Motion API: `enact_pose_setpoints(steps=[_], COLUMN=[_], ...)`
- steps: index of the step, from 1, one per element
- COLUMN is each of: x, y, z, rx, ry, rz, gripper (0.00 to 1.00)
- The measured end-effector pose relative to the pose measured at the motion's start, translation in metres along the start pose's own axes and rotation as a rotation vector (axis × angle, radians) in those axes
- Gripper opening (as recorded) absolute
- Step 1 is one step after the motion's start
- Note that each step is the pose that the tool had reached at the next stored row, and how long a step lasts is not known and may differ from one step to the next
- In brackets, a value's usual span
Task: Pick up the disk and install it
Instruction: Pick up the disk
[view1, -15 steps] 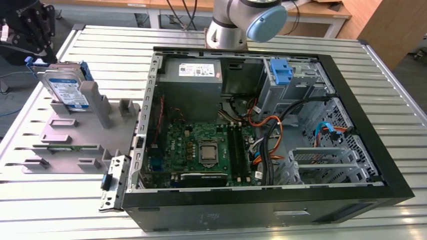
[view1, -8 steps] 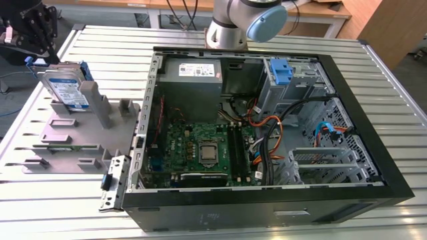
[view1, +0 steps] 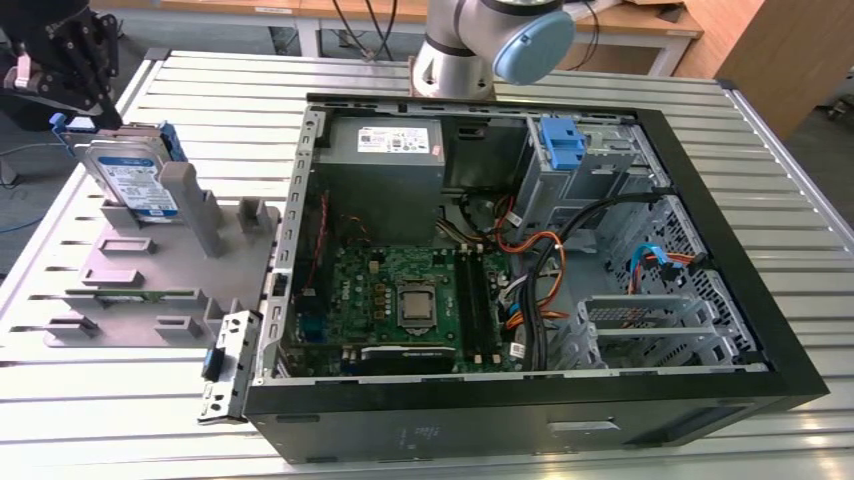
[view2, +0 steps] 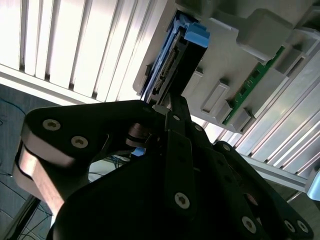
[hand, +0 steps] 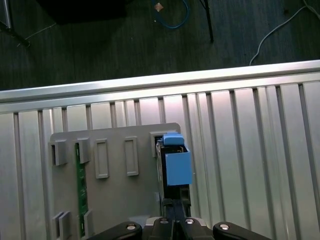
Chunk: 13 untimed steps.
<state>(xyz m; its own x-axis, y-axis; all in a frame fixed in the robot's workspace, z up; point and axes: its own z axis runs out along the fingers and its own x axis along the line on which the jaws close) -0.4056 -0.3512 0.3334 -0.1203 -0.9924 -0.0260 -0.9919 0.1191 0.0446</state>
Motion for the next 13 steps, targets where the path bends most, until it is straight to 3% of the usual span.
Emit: enact_pose_setpoints(steps=[13], x=[-0.0039], y=[0.0004], z=[0.0017], rx=[0.0002], ry=[-0.0006], rz=[0.0], gripper=[0.11])
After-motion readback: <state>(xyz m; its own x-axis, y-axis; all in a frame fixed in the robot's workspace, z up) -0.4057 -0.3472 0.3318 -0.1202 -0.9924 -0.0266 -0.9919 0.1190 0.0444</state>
